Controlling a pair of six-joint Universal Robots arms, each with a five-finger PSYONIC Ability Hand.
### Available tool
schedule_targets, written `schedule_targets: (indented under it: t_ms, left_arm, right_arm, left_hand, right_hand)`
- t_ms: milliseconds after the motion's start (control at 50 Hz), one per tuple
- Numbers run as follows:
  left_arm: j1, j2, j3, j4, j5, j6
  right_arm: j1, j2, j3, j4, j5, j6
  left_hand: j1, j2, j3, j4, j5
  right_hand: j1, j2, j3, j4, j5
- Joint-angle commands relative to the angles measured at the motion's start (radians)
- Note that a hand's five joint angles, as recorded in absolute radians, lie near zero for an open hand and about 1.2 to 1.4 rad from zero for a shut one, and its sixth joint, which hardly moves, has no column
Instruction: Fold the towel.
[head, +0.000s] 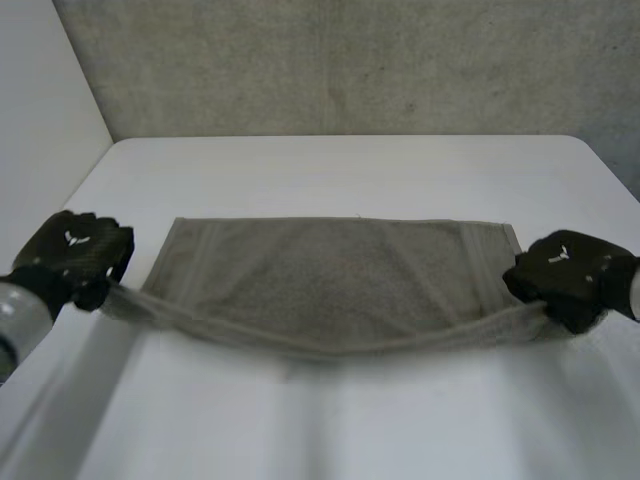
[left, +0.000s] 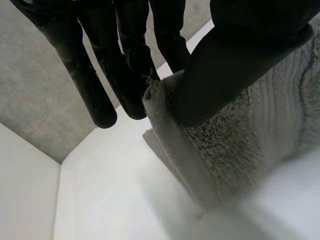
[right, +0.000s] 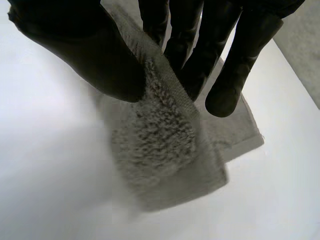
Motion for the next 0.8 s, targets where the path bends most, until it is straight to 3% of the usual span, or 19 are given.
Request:
schedule_targets:
  t_ms: [20,260,380,480,600,740,780,800]
  left_arm:
    - [-0.110,-0.328,0.295,0.006,-0.132,-0.015]
    - [-0.199,-0.664,0.715,0.002,-0.192,-0.090]
    - [-0.207,-0.833,0.927,-0.021,-0.263,-0.102]
    - [-0.213,-0.934,1.058,-0.043,-0.273,-0.104]
    - [-0.219,-1.027,1.196,-0.048,-0.306,-0.115]
    - [-0.228,-1.085,1.295,-0.060,-0.326,-0.115]
    - [-0.231,-1.094,1.317,-0.071,-0.326,-0.113]
    - [-0.234,-1.105,1.334,-0.086,-0.324,-0.113]
  right_arm:
    - [0.138,0.288,-0.316,-0.026,0.146,0.114]
    - [0.215,0.635,-0.811,-0.055,0.192,0.258]
    - [0.218,0.805,-1.063,-0.058,0.256,0.256]
    - [0.218,0.920,-1.241,-0.059,0.267,0.256]
    - [0.218,1.021,-1.382,-0.073,0.267,0.255]
    - [0.218,1.052,-1.385,-0.174,0.275,0.255]
    - [0.219,1.061,-1.384,-0.194,0.276,0.255]
    - [0.219,1.069,-1.381,-0.208,0.278,0.255]
  left_hand:
    - [0.210,0.179,0.180,0.178,0.195]
    - [0.210,0.179,0.180,0.178,0.195]
    - [0.210,0.179,0.180,0.178,0.195]
    - [0.210,0.179,0.180,0.178,0.195]
    - [0.210,0.179,0.180,0.178,0.195]
    - [0.210,0.179,0.180,0.178,0.195]
    - [0.210,0.179,0.180,0.178,0.195]
    - [0.210,0.179,0.180,0.178,0.195]
  right_hand:
    - [0.069,0.067,0.056,0.053,0.057]
    - [0.069,0.067,0.056,0.053,0.057]
    - [0.069,0.067,0.056,0.053,0.057]
    - [0.069,0.067,0.056,0.053,0.057]
    - [0.069,0.067,0.056,0.053,0.057]
    - [0.069,0.067,0.056,0.053,0.057]
    - [-0.001,-0.002,-0.013,-0.017,-0.012]
    - [-0.719,-0.720,-0.731,-0.735,-0.730]
